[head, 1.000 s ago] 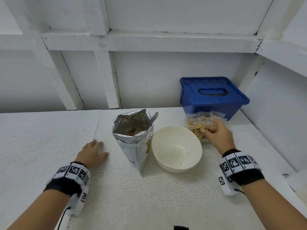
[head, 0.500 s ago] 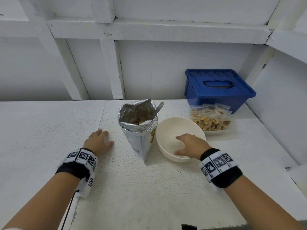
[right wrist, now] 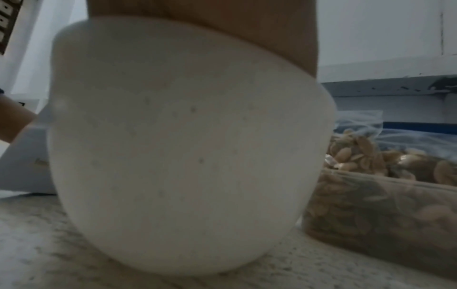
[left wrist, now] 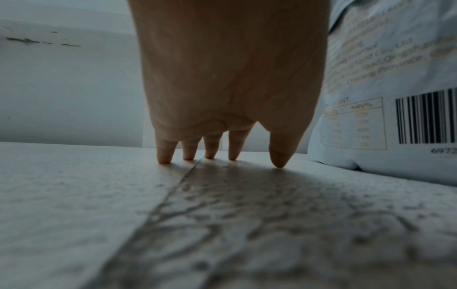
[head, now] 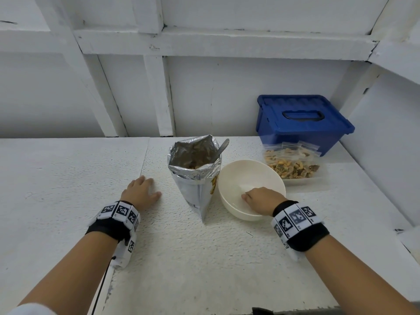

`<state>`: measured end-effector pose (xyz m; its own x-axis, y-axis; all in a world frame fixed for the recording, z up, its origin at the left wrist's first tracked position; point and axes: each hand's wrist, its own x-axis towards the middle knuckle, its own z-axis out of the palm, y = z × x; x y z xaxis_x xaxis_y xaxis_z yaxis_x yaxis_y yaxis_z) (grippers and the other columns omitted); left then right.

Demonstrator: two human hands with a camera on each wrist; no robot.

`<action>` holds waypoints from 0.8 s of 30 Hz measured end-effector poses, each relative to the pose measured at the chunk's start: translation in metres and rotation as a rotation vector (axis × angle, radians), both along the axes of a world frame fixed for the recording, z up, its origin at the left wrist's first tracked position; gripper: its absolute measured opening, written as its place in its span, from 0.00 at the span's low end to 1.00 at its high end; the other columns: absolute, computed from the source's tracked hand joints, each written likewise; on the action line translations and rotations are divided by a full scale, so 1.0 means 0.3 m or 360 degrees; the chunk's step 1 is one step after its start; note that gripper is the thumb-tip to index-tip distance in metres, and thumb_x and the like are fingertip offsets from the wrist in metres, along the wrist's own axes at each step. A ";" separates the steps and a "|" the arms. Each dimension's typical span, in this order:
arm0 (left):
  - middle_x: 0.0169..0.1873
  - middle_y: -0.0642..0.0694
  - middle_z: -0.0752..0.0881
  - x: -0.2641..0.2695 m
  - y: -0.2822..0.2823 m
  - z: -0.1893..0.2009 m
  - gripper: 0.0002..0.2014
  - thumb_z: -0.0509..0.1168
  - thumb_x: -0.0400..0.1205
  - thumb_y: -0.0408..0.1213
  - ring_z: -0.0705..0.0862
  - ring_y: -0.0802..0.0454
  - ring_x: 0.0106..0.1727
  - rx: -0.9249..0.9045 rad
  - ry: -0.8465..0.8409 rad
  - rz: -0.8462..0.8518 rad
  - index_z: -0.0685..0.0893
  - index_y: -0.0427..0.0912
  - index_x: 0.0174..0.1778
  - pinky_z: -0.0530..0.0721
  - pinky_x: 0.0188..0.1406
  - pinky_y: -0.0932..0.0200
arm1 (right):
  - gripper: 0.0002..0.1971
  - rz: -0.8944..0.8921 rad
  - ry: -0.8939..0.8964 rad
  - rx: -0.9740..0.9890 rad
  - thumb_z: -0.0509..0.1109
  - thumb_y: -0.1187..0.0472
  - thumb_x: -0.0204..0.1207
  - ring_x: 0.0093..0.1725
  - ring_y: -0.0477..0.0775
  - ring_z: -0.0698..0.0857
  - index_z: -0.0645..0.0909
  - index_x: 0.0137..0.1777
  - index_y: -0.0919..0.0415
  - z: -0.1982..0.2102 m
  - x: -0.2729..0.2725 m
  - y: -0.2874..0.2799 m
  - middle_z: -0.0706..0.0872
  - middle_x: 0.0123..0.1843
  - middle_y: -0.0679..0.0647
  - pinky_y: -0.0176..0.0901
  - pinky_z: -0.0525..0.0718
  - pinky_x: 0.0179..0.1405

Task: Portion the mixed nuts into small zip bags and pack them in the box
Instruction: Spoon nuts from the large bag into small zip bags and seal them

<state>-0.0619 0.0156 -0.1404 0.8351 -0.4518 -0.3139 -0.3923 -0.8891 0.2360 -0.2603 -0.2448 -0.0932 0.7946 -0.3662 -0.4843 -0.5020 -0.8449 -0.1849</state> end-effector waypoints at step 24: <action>0.62 0.43 0.82 -0.077 0.002 0.305 0.16 0.59 0.84 0.43 0.78 0.49 0.64 -0.0880 -0.0299 0.0001 0.80 0.41 0.65 0.71 0.61 0.59 | 0.11 -0.0365 -0.1389 -0.0085 0.59 0.59 0.83 0.43 0.51 0.77 0.81 0.52 0.65 0.235 -0.016 -0.013 0.81 0.45 0.57 0.41 0.72 0.42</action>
